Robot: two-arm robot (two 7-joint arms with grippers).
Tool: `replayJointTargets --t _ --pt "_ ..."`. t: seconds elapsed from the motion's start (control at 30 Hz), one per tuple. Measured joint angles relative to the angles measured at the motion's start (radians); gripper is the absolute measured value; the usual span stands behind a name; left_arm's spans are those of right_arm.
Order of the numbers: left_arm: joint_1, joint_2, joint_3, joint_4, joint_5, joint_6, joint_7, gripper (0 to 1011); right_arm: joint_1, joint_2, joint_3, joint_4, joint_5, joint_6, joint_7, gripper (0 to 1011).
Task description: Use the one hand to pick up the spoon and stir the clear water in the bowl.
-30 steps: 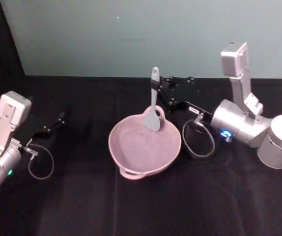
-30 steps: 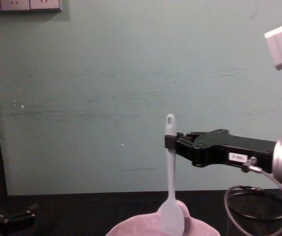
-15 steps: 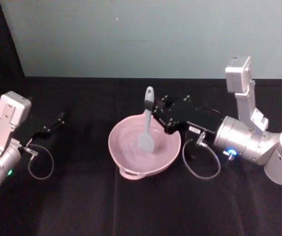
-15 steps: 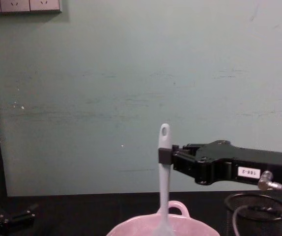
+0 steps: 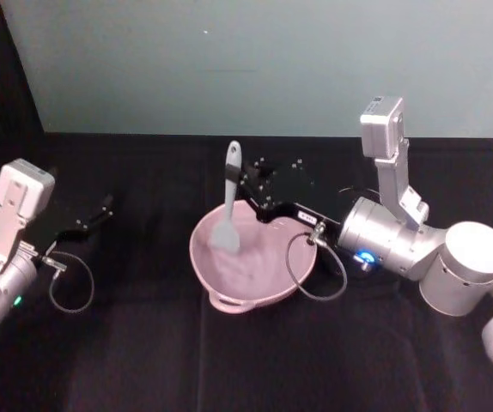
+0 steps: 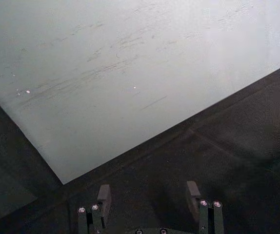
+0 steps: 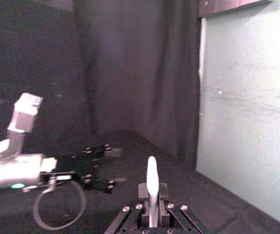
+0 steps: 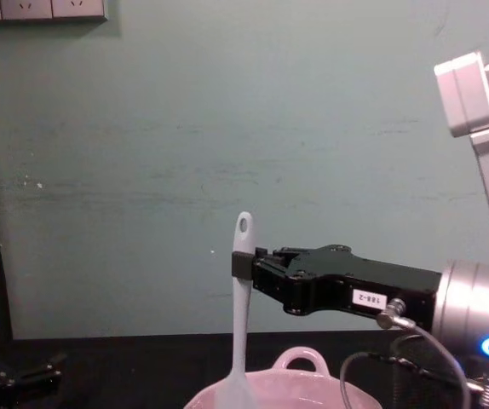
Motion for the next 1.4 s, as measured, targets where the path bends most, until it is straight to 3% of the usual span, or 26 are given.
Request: replayJointTargets --t 0.2,0.33,0.5,0.7,0.87,1.07,1.27,1.4 --pt "0.000 0.000 0.000 0.000 0.000 0.000 0.000 1011 0.016 -0.033 0.020 0.056 -0.055 -0.061 -0.052 117" --pt "0.000 0.000 0.000 0.000 0.000 0.000 0.000 1011 0.018 -0.035 0.032 0.063 -0.077 -0.072 -0.072 117" --pt "0.000 0.000 0.000 0.000 0.000 0.000 0.000 1011 0.003 -0.014 0.050 0.035 -0.105 -0.073 -0.087 117" --pt "0.000 0.000 0.000 0.000 0.000 0.000 0.000 1011 -0.035 0.036 0.069 -0.051 -0.117 -0.013 -0.083 117" --pt "0.000 0.000 0.000 0.000 0.000 0.000 0.000 1011 -0.075 0.079 0.082 -0.130 -0.099 0.041 -0.049 117" --pt "0.000 0.000 0.000 0.000 0.000 0.000 0.000 1011 -0.105 0.099 0.084 -0.178 -0.061 0.065 -0.017 117" --pt "0.000 0.000 0.000 0.000 0.000 0.000 0.000 1011 -0.103 0.090 0.070 -0.176 -0.018 0.073 0.018 117" --pt "0.000 0.000 0.000 0.000 0.000 0.000 0.000 1011 -0.076 0.058 0.055 -0.126 0.022 0.064 0.047 117"
